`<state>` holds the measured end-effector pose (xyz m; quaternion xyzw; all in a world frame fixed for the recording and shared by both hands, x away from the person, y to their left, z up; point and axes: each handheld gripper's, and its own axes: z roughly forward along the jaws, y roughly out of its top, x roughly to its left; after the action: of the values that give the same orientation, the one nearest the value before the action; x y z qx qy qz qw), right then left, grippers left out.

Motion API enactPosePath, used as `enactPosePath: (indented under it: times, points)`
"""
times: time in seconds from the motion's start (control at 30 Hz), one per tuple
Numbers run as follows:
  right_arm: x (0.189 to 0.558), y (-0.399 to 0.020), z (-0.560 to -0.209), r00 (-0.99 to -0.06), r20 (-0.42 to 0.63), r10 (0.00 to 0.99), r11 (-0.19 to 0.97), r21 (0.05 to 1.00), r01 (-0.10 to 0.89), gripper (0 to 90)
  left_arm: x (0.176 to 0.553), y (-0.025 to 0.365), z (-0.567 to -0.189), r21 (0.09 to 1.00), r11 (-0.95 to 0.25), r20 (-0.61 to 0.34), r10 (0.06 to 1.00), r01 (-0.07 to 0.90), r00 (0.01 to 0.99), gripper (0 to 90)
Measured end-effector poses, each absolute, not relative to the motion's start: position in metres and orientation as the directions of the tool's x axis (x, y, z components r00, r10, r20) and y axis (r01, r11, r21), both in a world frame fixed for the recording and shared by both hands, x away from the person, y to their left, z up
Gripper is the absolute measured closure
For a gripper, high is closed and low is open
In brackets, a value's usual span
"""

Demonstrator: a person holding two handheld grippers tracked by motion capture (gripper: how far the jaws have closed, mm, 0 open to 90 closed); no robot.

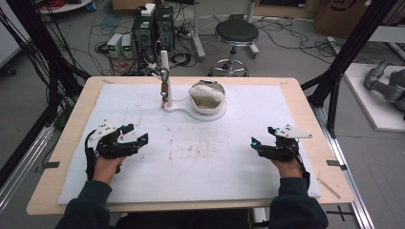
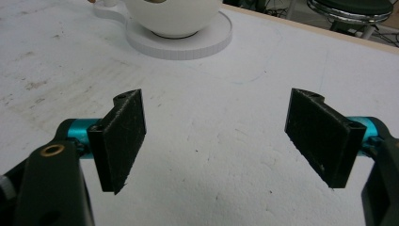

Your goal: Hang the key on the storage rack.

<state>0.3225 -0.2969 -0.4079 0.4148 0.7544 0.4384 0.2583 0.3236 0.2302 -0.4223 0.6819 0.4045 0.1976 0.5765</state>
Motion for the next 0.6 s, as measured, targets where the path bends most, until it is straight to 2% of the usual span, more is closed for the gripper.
enactPosePath:
  times: [0.6]
  points:
    - [0.3224, -0.2949, -0.4104, -0.524, -0.037, 0.851, 0.289, 0.866, 0.408, 21.3, 0.3218, 0.2319, -0.4227, 0.946, -0.003, -0.201, 0.779, 0.324, 0.594, 19.4]
